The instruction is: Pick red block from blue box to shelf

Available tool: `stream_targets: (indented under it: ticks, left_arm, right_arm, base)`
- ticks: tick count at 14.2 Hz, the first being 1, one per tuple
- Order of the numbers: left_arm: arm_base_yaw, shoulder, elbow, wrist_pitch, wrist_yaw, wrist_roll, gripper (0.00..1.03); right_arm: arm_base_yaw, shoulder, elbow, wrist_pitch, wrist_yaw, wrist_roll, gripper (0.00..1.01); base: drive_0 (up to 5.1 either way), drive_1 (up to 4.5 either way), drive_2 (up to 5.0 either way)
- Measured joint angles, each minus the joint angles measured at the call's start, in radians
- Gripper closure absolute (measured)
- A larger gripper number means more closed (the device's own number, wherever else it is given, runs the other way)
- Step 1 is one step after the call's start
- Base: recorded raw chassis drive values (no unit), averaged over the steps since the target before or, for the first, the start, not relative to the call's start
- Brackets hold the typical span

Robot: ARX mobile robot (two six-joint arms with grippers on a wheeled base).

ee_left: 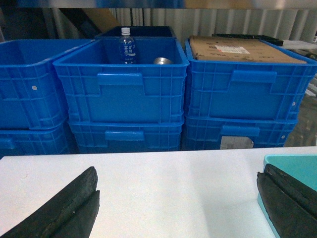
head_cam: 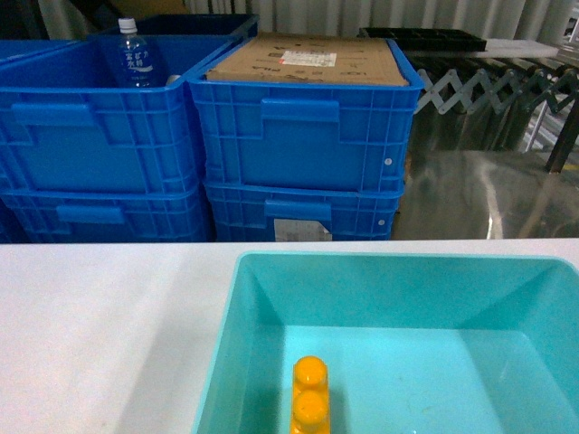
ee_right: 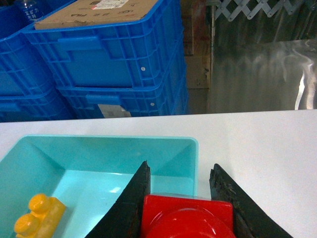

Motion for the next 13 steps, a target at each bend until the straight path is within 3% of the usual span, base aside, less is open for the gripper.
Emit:
stream_targets:
  ticks: [2, 3, 7, 13]
  left_arm:
    - [0.000, 0.000, 0.000, 0.000, 0.000, 0.000, 0.05]
    - [0.000, 0.000, 0.000, 0.000, 0.000, 0.000, 0.05]
    - [0.000, 0.000, 0.000, 0.000, 0.000, 0.000, 0.05]
    - [0.000, 0.000, 0.000, 0.000, 0.000, 0.000, 0.05]
  right_arm:
    - [0.003, 0.000, 0.000, -0.023, 0.006, 0.000, 0.72]
    - [0.014, -0.001, 0.001, -0.043, 0.033, 0.000, 0.72]
    - [0.122, -0.045, -0.012, -0.048, 0.196, -0.036, 0.72]
    - [0.158, -0.055, -0.039, -0.046, 0.266, -0.070, 0.72]
  base:
    - [0.0, 0.00, 0.0]
    - [0.0, 0.00, 0.0]
    - [0.0, 0.00, 0.0]
    - [0.0, 0.00, 0.0]
